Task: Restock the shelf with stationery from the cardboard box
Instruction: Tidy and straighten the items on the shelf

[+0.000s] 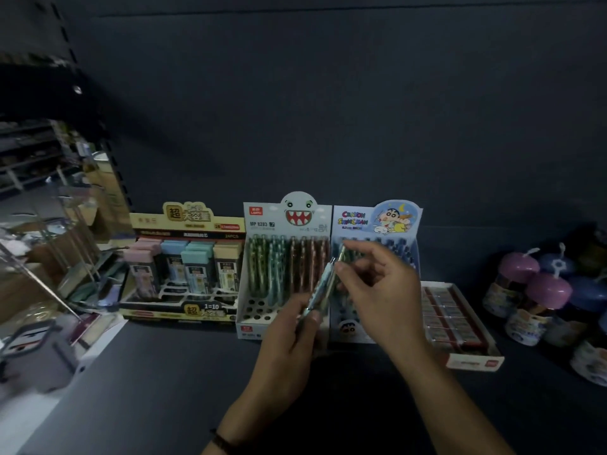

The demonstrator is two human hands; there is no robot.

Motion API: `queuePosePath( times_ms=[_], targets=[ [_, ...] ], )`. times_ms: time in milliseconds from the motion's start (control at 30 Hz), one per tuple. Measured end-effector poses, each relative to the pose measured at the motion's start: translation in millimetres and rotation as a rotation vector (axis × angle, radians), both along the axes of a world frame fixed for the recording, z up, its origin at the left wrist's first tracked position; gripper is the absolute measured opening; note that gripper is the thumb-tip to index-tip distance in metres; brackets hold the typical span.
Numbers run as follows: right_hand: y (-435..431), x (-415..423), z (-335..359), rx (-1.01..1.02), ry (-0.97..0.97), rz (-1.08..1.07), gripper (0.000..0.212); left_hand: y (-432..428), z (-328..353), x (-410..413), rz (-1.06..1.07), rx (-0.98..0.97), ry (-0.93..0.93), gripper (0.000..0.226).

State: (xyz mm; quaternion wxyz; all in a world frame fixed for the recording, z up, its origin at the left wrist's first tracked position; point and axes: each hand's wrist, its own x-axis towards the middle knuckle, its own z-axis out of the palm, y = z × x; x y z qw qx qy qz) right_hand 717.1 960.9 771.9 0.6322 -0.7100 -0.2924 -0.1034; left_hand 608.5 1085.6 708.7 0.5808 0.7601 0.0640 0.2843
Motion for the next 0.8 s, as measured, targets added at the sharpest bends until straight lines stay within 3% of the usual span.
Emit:
queuePosePath(
  times_ms=[67, 167, 267, 400, 800],
  targets=[
    [10.2, -2.5, 1.1, 0.059, -0.042, 0.000, 0.031, 21.0, 1.7, -8.8, 0.140, 0.128, -0.058, 0.017],
    [29.9, -3.7, 1.3, 0.072, -0.106, -0.017, 0.028, 55.6, 2.4, -24.1, 0.278, 0.158, -0.076, 0.016],
    [53.5, -9.6, 4.3, 0.063, -0.136, 0.008, 0.025, 73.3, -3.3, -37.3, 0.344, 0.049, -0.110, 0.016],
    [84.9, -18.4, 5.8, 0.050, -0.199, 0.040, 0.027, 77.4, -2.6, -37.8, 0.441, -0.281, -0.192, 0.033],
    [123.2, -24.7, -7.7, -0.124, -0.380, -0.052, 0.026, 83.1, -2.3, -40.3, 0.462, -0.191, -0.191, 0.022]
  ],
)
